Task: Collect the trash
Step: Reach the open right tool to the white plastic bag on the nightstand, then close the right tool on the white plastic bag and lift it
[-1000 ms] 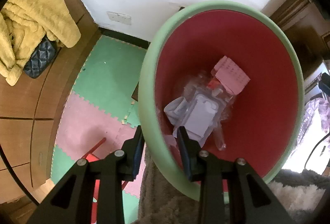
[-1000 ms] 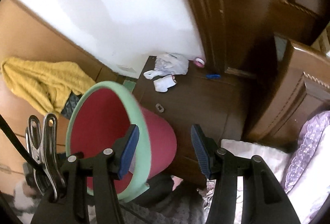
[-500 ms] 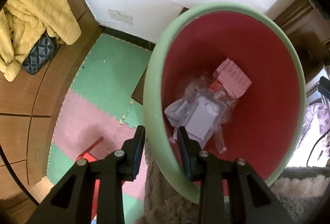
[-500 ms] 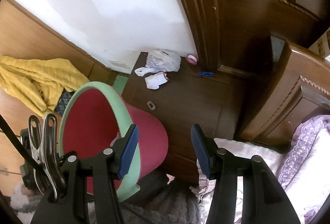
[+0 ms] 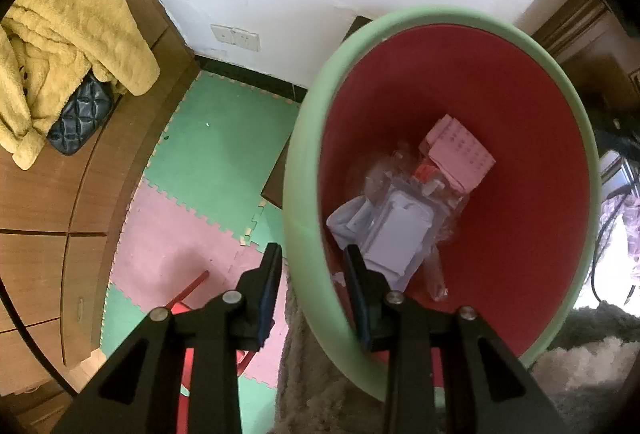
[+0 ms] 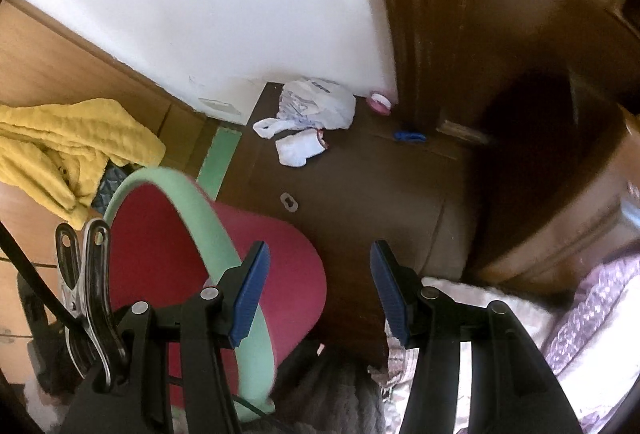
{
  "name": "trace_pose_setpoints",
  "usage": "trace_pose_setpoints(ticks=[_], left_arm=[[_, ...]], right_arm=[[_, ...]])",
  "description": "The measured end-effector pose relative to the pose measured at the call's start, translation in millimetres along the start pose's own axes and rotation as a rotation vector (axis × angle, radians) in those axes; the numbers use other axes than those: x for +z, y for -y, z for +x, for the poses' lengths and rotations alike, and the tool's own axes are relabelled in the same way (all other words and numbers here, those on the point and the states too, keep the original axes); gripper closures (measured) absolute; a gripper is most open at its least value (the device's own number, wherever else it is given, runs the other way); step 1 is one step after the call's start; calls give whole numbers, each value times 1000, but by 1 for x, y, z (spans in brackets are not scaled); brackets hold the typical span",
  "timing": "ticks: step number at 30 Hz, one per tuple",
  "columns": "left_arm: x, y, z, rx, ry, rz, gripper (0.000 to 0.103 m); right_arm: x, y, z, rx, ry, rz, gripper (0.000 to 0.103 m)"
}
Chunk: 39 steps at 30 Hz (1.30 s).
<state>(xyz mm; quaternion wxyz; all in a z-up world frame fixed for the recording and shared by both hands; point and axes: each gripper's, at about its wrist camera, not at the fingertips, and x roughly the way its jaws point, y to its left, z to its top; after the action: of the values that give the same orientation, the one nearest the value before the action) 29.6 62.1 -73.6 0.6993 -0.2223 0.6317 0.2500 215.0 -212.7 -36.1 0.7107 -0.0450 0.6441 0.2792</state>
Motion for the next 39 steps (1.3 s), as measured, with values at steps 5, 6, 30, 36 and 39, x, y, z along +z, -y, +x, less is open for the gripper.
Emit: trace_pose_setpoints(ticks=[5,6,30,36,39], left_arm=[[0,-1,0,-14,-14,-21,76],[1,-1,0,-17,-18,-25,77],[4,-4,18,-40,-52,-68,79],[3,-2,23,-46,-60,-47,79],[3,-2,28,-63,-78,-47,79]], right_arm=[[32,-15,19,-20,-15,-56,49],[40,-18,24,-37,-19,-76,49],[157,20,239,119,-292,515,31],[147,28,262,2,-182,689,23],[149,25,268,-135,-107,636,20]])
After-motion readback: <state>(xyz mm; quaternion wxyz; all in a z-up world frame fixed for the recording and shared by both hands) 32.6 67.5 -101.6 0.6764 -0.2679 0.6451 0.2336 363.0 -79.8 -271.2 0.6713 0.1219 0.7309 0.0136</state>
